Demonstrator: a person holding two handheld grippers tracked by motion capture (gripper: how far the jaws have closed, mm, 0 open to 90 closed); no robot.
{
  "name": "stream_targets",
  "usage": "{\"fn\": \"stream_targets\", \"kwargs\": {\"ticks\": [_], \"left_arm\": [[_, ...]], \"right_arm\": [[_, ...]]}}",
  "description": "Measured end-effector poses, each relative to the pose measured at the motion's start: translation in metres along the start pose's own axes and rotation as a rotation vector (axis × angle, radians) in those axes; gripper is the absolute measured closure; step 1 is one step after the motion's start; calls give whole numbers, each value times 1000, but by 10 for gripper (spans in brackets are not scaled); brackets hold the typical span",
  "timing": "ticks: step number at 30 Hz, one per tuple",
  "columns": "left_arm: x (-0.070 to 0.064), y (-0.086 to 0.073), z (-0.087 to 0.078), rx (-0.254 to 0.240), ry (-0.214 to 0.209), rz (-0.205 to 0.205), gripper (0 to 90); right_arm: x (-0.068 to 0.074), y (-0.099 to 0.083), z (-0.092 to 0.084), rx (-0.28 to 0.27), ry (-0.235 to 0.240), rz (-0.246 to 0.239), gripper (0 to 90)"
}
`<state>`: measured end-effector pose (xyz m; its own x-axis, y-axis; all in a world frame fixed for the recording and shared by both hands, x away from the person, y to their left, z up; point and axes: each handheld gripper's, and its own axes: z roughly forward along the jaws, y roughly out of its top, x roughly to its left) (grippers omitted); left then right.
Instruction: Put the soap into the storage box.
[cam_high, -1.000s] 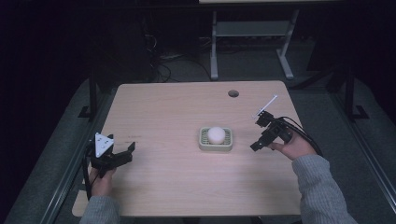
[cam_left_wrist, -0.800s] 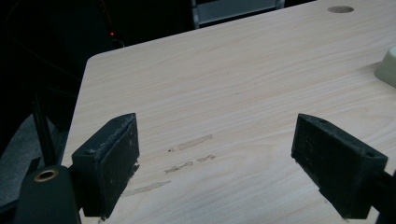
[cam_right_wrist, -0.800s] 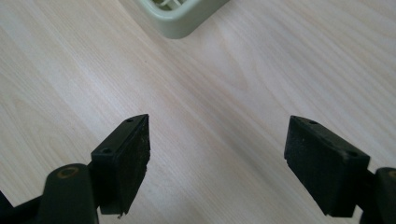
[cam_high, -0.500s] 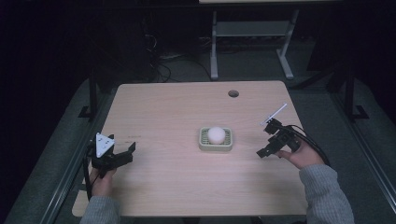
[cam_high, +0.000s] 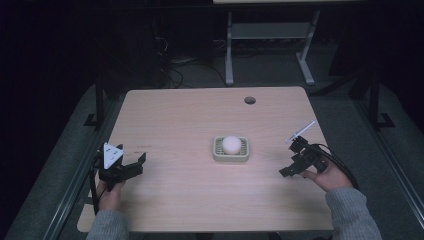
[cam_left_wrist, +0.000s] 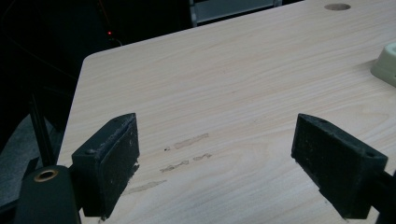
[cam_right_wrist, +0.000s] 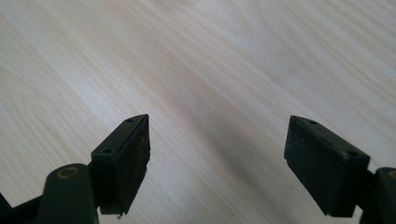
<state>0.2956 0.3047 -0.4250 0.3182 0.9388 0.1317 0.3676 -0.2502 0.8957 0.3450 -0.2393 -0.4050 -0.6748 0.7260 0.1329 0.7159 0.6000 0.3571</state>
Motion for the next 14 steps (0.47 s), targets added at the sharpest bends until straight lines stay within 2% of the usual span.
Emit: {"fn": "stream_targets", "kwargs": {"ticks": [10, 14], "left_arm": [[-4, 0, 2, 0, -14, 7, 148], [-5, 0, 4, 8, -35, -3, 148]], "right_arm": [[3, -22, 7, -18, 13, 15, 222], [7, -30, 8, -42, 13, 15, 222]]}}
